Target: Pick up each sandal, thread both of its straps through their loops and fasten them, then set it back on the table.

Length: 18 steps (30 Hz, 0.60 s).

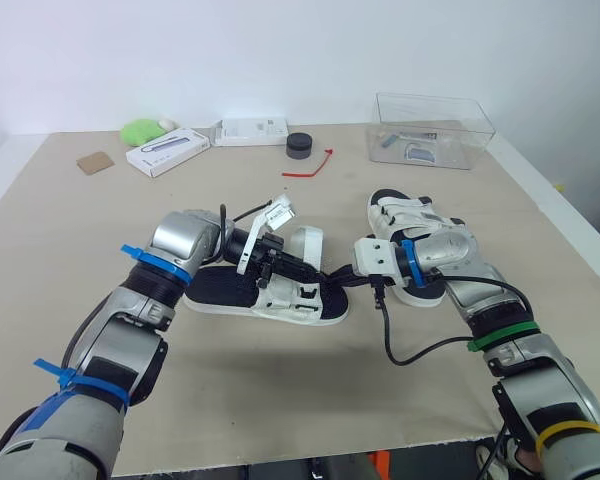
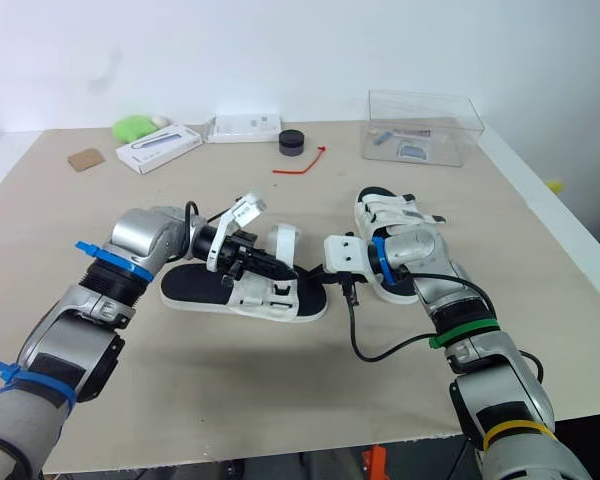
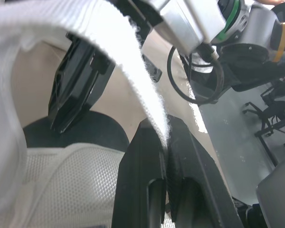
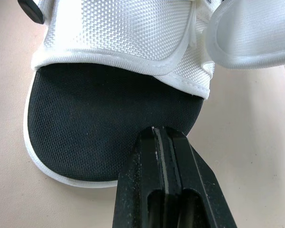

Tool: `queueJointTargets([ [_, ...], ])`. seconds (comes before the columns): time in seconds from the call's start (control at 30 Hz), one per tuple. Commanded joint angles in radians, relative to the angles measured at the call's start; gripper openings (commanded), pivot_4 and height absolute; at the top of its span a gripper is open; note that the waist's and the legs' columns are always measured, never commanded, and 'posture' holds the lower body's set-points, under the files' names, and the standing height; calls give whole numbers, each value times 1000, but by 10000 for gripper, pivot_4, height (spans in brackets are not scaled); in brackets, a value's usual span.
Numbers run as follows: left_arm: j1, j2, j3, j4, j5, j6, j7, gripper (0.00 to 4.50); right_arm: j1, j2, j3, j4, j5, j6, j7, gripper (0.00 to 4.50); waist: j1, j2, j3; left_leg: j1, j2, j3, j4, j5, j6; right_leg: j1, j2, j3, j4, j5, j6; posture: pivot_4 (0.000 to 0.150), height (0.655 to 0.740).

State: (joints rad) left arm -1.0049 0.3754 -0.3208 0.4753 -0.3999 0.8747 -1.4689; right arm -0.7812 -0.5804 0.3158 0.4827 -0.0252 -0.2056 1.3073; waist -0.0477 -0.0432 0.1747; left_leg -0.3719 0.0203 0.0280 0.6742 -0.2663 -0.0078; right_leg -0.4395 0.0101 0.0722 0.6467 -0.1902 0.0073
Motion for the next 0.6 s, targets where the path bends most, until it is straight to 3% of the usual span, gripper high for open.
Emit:
queueJointTargets([
  [0.03,15,10,-13,-64,-10,18,-19,1230,3,-18,5,10,-26,8,3,0,0,0,0,0,0,0,0,0,0,0,0,0,0,0,0,1500,7400],
  [0.6,52,34,-34,-124,-6,51,-3,1230,-12,-11,10,26,-28,1,4,0,0,0,0,0,0,0,0,0,0,0,0,0,0,0,0,1500,7400],
])
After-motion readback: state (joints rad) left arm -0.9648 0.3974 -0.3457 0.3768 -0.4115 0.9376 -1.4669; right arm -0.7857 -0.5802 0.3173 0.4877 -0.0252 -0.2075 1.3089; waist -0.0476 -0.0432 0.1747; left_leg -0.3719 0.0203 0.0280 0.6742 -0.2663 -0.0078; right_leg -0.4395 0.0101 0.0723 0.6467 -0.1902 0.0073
